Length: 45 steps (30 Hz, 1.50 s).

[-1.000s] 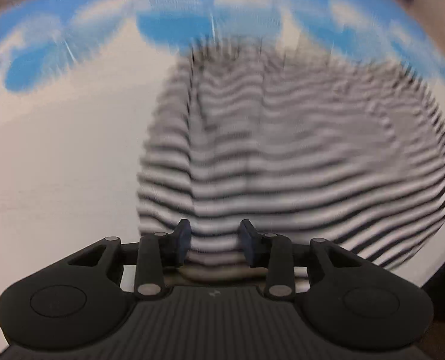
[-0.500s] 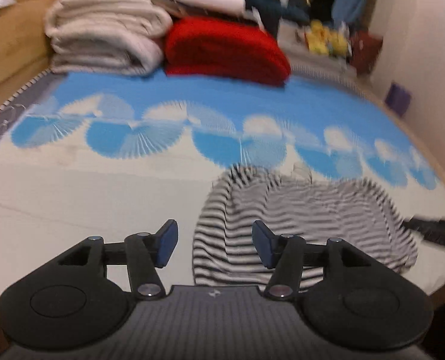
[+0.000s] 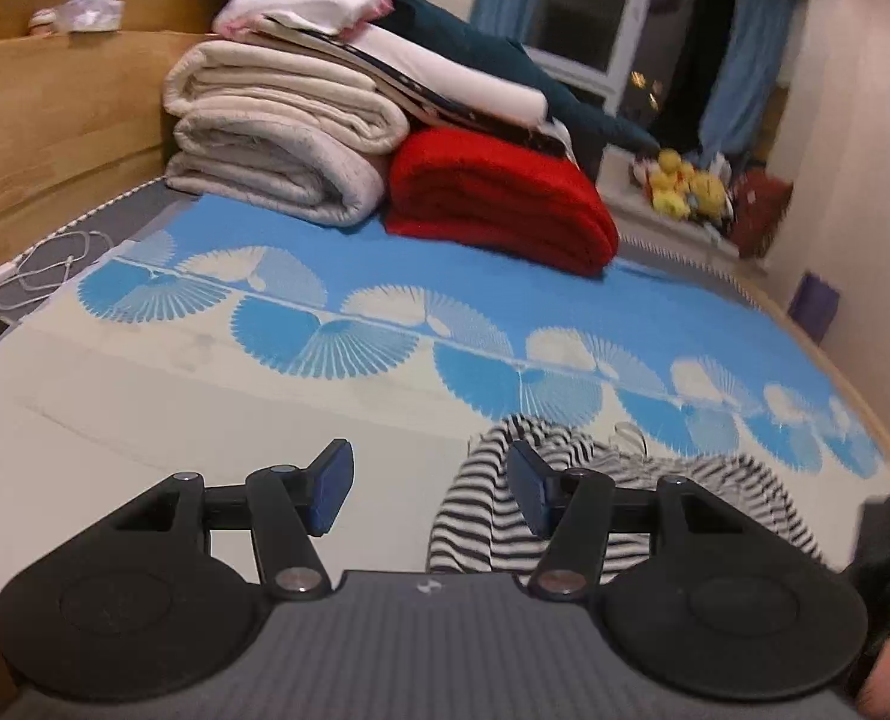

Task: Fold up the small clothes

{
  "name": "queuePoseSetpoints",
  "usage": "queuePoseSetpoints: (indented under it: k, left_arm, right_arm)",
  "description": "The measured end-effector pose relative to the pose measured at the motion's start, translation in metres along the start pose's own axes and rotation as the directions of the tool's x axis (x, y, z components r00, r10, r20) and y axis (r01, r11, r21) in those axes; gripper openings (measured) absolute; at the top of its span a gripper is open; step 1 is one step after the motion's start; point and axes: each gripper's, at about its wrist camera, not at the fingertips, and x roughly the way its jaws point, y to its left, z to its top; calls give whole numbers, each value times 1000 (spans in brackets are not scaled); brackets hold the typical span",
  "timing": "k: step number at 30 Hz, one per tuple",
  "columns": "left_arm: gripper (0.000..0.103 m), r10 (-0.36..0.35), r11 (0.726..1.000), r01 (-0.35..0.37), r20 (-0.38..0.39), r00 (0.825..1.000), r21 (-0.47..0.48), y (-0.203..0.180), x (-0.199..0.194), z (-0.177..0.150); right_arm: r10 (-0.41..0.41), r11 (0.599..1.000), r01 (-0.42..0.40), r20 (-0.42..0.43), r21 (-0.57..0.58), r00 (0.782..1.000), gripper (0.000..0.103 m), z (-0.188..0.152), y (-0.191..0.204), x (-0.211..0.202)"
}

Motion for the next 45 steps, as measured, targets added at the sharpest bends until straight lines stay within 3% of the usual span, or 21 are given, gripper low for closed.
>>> queuePoseSetpoints:
  k: [5, 8, 13, 18, 22, 23, 24, 27, 35, 45]
  left_arm:
    - [62, 3, 999, -4, -3, 1000, -54, 21, -2, 6]
    - [62, 3, 998, -3, -3, 1000, -55, 24, -2, 7]
    - [62, -1, 999, 1, -1, 1000, -55, 24, -1, 8]
    - [62, -7, 999, 7, -4, 1000, -42, 21, 0, 8]
    - [62, -2, 999, 2, -12, 1000, -32, 22, 2, 9]
    - [62, 0, 999, 0, -14, 1000, -34, 22, 2, 9]
    - [62, 0, 999, -1, -14, 1000, -36, 23, 2, 9]
    - [62, -2, 999, 1, -16, 1000, -52, 26, 3, 10]
    - [62, -23, 999, 22, -23, 999, -36, 7, 12, 12]
    - [62, -65, 998, 66, -73, 995, 10, -31, 36, 11]
  right_arm:
    - [65, 995, -68, -50, -71, 997, 12, -6, 36, 36]
    - [67, 989, -77, -79, -128, 995, 22, -13, 51, 53]
    - [81, 975, -102, -113, -198, 990, 24, -21, 67, 77]
    - [101, 970, -133, -161, -203, 982, 46, -23, 78, 101]
    - [39, 956, -87, -172, -281, 984, 43, -30, 88, 113]
    - [33, 956, -80, -167, -281, 985, 36, -29, 88, 114]
    - [19, 959, -64, -165, -277, 986, 22, -28, 87, 114]
    - [38, 980, -70, -172, -188, 984, 8, -20, 72, 110]
    - [72, 997, -72, -8, 8, 997, 5, 14, 31, 52]
    - [26, 938, -79, 159, 338, 987, 4, 26, -69, -26]
